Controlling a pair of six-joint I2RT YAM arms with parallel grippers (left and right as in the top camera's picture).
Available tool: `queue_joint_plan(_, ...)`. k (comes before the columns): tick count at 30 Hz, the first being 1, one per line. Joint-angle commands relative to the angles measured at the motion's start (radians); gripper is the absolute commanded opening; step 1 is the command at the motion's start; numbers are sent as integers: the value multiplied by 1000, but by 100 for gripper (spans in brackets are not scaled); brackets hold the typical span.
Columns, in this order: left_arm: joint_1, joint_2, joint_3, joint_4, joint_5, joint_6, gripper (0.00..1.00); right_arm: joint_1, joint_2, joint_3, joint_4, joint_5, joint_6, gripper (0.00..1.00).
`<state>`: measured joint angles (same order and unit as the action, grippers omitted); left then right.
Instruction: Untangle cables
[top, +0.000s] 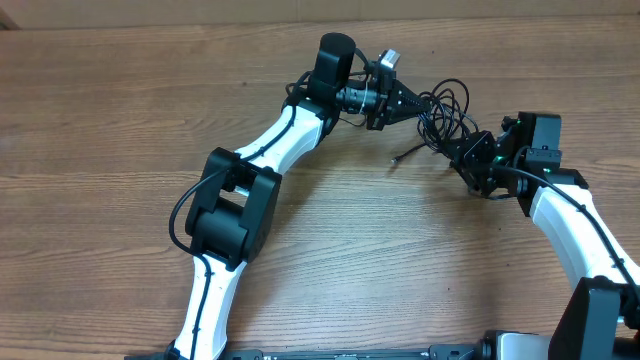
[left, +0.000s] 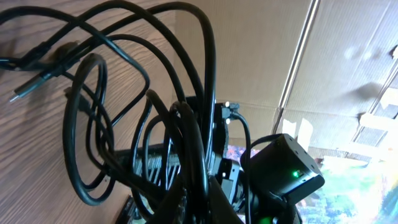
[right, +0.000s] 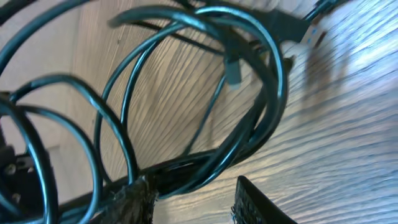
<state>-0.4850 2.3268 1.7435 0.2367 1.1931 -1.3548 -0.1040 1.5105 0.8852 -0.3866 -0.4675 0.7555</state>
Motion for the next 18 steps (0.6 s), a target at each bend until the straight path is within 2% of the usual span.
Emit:
queue_joint_plan(1,-21,5,2,5,42,11,4,2,5,18,8,66,6,40)
queue_joint_plan(7,-25,5,2,5,42,4,4,4,5,17,8,75,6,40)
queue_joint_plan(12,-35,5,2,5,36,4,4,4,5,17,3,93,2,35)
queue_joint_plan(18,-36,5,2,5,27,4,4,4,5,11,-5,93,2,22)
